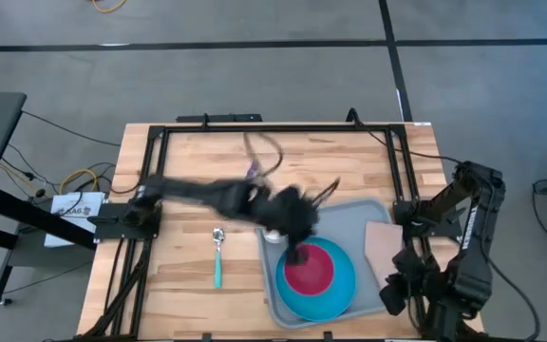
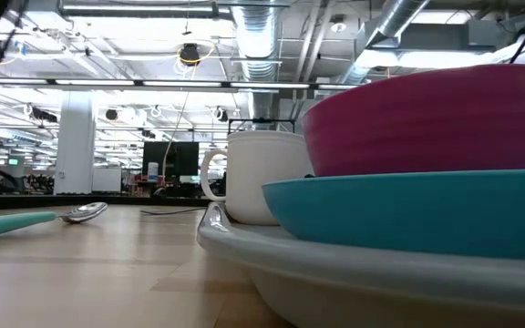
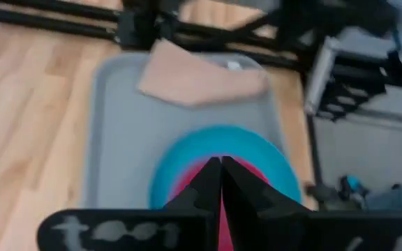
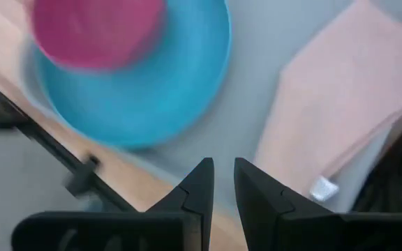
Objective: Set up tray
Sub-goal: Move the gray tray to the center of the table
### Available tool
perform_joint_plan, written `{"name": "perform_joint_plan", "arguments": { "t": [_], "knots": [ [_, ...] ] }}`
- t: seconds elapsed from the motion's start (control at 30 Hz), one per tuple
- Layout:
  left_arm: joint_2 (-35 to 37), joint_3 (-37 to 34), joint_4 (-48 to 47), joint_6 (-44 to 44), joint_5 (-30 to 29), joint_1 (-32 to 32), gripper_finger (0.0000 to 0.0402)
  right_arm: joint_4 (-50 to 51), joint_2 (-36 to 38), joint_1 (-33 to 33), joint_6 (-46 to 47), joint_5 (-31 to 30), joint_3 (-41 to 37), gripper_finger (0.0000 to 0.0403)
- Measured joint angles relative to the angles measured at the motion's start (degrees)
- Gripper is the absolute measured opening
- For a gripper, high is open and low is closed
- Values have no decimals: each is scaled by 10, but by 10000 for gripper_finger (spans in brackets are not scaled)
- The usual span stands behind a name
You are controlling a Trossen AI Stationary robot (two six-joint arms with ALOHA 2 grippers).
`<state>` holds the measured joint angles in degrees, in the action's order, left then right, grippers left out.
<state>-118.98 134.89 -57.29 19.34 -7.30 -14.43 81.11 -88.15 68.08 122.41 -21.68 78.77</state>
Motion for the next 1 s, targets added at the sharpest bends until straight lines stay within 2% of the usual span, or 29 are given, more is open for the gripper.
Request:
{"name": "perform_joint_plan", "arguments": {
  "t": [0.1, 0.27, 0.37, 0.43, 0.5, 0.6, 0.73, 0.87, 1.0],
  "knots": [
    [9, 0, -52, 129, -82, -69, 0, -68, 0, -8, -41, 52, -49, 52],
    [-11, -21, -164, 351, -198, -166, 0, -226, 4, -22, -101, 60, -138, 52],
    [-27, -63, -213, 480, -208, -202, 0, -305, 5, -35, -118, 66, -184, 52],
    [-34, -100, -220, 530, -209, -217, 0, -335, 5, -44, -131, 71, -206, 52],
    [-43, -142, -188, 546, -215, -224, 0, -360, 5, -52, -134, 83, -222, 52],
    [-51, -204, -136, 557, -183, -232, 0, -363, 5, -63, -135, 96, -232, 52],
    [-50, -289, -13, 539, -169, -235, 0, -366, 5, -72, -148, 125, -250, 52],
    [-49, -342, 77, 498, -155, -235, 0, -393, 5, -86, -149, 147, -279, 52],
    [-50, -367, 113, 454, -170, -233, 0, -450, 5, -105, -162, 144, -316, 52]
  ]
}}
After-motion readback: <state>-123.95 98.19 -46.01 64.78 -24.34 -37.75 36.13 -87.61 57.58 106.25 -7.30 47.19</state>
